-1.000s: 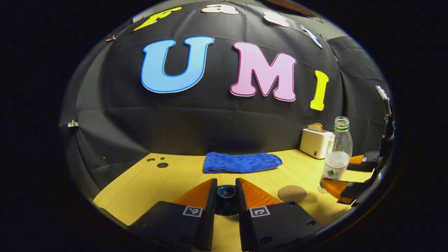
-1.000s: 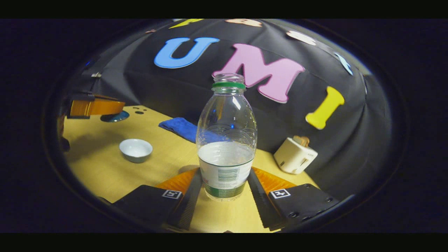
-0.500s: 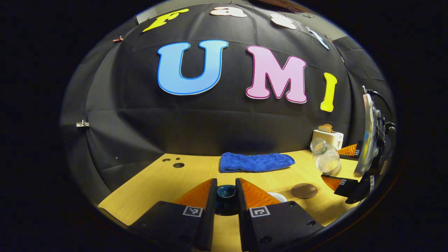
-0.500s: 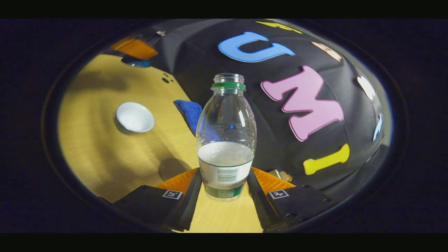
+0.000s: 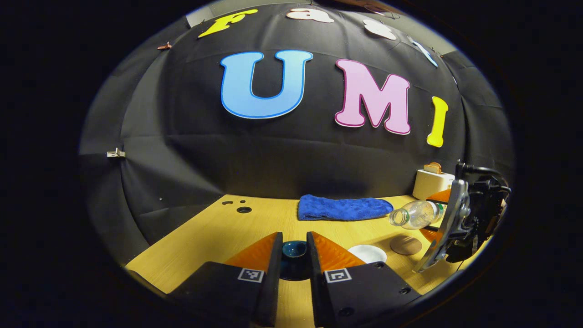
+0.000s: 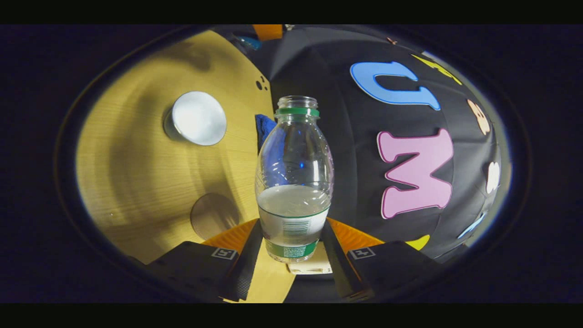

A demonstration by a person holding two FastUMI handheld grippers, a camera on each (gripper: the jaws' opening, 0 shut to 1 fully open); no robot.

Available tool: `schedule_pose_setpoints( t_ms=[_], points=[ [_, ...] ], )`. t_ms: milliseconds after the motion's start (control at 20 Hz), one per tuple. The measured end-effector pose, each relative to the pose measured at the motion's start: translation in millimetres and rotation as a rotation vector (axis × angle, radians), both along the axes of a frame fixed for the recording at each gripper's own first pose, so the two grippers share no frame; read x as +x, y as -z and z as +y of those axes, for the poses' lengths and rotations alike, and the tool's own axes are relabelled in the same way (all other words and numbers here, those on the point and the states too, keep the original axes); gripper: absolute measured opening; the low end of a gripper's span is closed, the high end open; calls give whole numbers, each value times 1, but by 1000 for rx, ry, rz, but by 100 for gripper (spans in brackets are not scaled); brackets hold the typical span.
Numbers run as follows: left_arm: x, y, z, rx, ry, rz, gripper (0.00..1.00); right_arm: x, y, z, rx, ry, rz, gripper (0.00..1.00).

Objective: Open the teacup lid with one hand, grasp the water bottle and pour water into the teacup with the other hand; after pouring, place the water bottle on the coaster and then close the teacup lid.

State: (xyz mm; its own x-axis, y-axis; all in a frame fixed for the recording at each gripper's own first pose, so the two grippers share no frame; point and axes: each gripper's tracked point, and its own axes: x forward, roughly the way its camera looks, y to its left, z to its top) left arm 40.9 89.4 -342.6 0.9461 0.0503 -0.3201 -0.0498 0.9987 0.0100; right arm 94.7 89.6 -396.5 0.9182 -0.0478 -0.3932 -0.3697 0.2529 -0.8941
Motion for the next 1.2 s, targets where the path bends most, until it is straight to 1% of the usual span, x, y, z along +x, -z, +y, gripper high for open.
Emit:
schedule_pose_setpoints(
  t_ms=[50, 100, 150, 200, 300, 350, 400, 450, 650, 700, 750, 850, 900, 950, 1000, 1050, 1100, 1200],
  points=[
    [0, 0, 1, 1, 1, -2, 30, -1, 1, -1, -23, -11, 3, 73],
    [0, 0, -1, 1, 2, -4, 34, 2, 1, 1, -47, -22, 9, 71],
    [1, -1, 0, 0, 3, -3, 34, 2, 1, 0, -70, -30, 12, 71],
    [1, 0, -1, -2, 3, -3, 34, 3, 0, 0, -90, -40, 16, 73],
    [1, 2, -3, -13, 6, 1, 34, 6, 3, -3, -125, -61, 15, 73],
    [1, 3, -3, -18, 8, 5, 34, 5, 7, -2, -141, -74, 18, 71],
    [1, 5, -4, -23, 8, 8, 38, 4, 10, -2, -162, -84, 21, 71],
    [1, 5, -4, -27, 8, 9, 34, 5, 10, -2, -182, -93, 18, 73],
    [2, 7, -4, -26, 9, 11, 34, 9, 6, 1, -280, -144, -35, 74],
    [1, 9, -4, -28, 9, 14, 34, 10, 6, 1, -293, -155, -39, 71],
    [1, 9, -4, -32, 10, 17, 34, 10, 7, 1, -301, -160, -38, 73],
    [0, 10, -3, -36, 8, 19, 34, 13, 7, 0, -319, -163, -34, 73],
    [-1, 12, -3, -35, 7, 20, 34, 14, 7, 1, -322, -166, -31, 76],
    [-1, 12, -3, -34, 7, 23, 34, 15, 6, 1, -328, -170, -38, 73],
    [-1, 14, -3, -33, 8, 25, 34, 16, 5, 2, -338, -174, -45, 74],
    [-2, 14, -2, -32, 8, 27, 38, 18, 3, 3, -349, -181, -52, 73],
    [-1, 15, -3, -31, 8, 27, 34, 19, 3, 4, -358, -187, -58, 74],
    [-1, 14, -2, -33, 6, 27, 34, 22, 1, 5, -377, -199, -67, 73]
  ],
)
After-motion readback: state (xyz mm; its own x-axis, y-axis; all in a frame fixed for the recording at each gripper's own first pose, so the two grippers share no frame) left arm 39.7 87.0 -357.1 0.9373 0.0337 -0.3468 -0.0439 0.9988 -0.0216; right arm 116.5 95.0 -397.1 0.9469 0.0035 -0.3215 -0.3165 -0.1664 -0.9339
